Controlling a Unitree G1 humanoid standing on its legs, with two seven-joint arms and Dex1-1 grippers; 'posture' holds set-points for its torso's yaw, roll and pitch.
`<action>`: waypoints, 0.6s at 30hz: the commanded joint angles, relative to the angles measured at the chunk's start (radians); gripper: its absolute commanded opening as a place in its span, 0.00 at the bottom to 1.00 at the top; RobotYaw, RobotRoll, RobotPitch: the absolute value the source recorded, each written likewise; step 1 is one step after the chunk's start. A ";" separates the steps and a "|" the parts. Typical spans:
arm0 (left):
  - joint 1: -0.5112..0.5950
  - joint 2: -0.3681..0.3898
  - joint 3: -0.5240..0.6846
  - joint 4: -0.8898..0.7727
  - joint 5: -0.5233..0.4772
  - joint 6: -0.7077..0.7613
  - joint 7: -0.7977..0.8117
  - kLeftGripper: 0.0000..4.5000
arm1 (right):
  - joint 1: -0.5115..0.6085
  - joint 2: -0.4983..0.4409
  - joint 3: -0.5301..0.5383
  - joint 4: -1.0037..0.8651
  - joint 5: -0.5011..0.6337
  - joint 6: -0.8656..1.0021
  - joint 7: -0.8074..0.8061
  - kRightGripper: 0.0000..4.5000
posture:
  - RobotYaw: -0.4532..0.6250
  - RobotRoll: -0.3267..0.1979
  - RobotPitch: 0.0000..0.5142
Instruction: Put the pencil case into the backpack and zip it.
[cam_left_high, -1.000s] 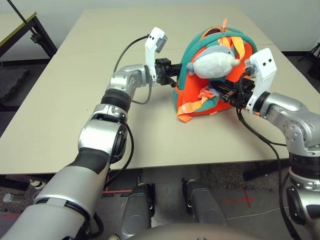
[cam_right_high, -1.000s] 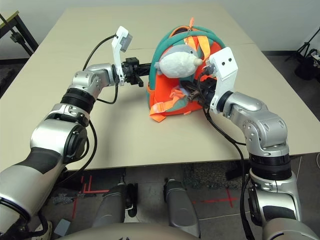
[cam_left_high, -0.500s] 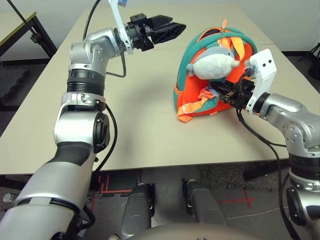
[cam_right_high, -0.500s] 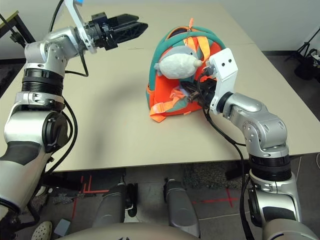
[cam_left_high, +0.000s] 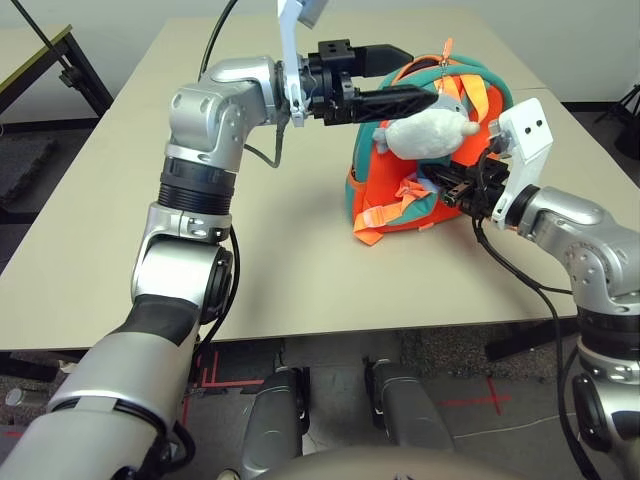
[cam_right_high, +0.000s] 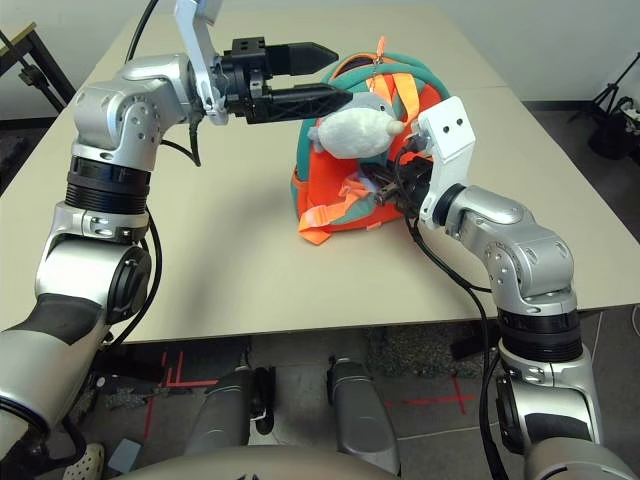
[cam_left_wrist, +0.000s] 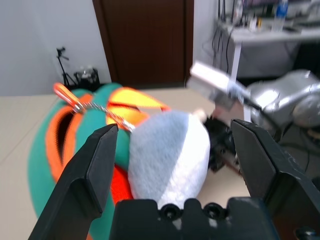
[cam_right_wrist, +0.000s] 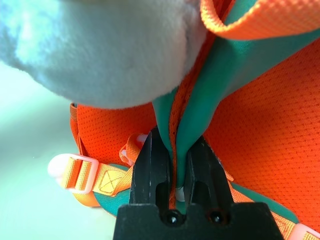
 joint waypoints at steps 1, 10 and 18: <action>0.018 -0.009 -0.064 0.012 0.060 -0.063 -0.005 1.00 | 0.011 0.008 0.017 0.006 0.000 0.008 0.005 0.02 | 0.19 0.62 0.21; -0.002 -0.070 -0.124 0.188 0.180 -0.224 0.032 1.00 | 0.006 0.015 0.021 0.009 -0.003 0.004 0.004 0.02 | 0.19 0.62 0.20; -0.012 -0.090 -0.108 0.256 0.204 -0.270 0.037 1.00 | 0.008 0.021 0.020 0.005 -0.006 0.006 0.002 0.02 | 0.19 0.62 0.20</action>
